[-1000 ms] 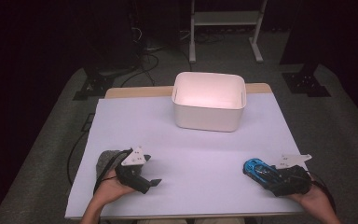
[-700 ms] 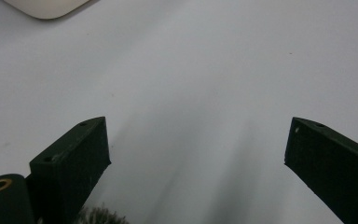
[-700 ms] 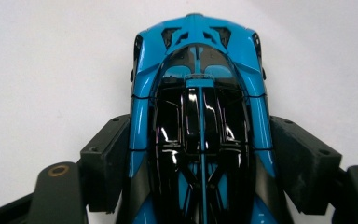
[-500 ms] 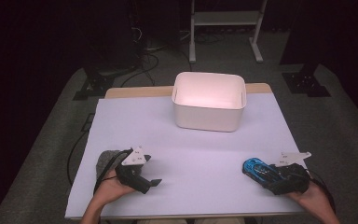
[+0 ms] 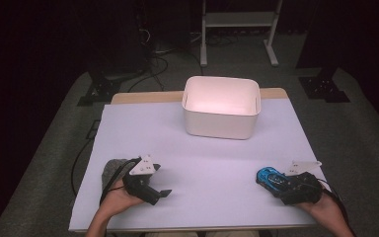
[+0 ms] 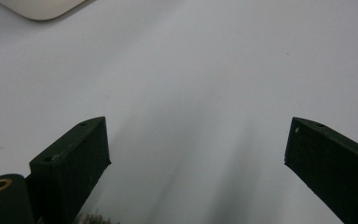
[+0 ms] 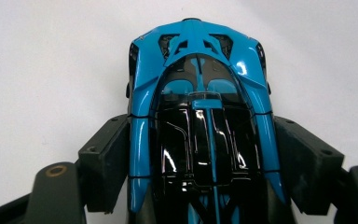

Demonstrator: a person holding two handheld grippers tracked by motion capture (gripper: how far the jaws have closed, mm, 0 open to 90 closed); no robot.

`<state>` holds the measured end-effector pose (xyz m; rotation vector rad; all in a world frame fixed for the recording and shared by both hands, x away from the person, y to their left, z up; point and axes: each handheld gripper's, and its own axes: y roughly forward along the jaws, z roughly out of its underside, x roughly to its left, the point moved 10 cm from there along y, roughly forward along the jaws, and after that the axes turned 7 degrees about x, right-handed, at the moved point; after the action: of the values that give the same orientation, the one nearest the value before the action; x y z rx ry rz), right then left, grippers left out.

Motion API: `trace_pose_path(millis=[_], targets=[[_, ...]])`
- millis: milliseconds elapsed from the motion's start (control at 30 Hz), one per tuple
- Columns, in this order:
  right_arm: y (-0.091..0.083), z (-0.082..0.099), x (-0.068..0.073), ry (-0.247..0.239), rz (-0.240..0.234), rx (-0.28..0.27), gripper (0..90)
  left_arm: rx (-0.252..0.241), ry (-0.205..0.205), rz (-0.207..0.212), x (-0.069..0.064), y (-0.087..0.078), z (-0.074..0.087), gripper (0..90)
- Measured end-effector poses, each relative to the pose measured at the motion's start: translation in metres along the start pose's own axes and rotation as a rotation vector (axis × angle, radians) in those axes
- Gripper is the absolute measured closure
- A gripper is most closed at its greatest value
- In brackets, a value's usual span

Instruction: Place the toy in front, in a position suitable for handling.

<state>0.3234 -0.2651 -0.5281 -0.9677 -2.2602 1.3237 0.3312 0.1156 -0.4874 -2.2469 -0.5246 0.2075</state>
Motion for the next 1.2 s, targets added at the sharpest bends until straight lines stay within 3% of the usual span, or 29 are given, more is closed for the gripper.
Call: trace_pose_path(millis=[200, 800, 1200], targets=[[-0.001, -0.001, 0.0, -0.025, -0.001, -0.018, 24.7, -0.012, -0.007, -0.007, 0.002, -0.003, 0.0, 5.7], [-0.006, 0.0, 0.002, -0.031, -0.034, -0.059, 25.5, -0.01, -0.007, -0.005, 0.002, -0.002, 0.0, 5.7], [-0.023, -0.016, 0.007, -0.046, -0.068, -0.101, 25.5, -0.006, -0.006, -0.007, 0.002, -0.002, 0.0, 5.7]])
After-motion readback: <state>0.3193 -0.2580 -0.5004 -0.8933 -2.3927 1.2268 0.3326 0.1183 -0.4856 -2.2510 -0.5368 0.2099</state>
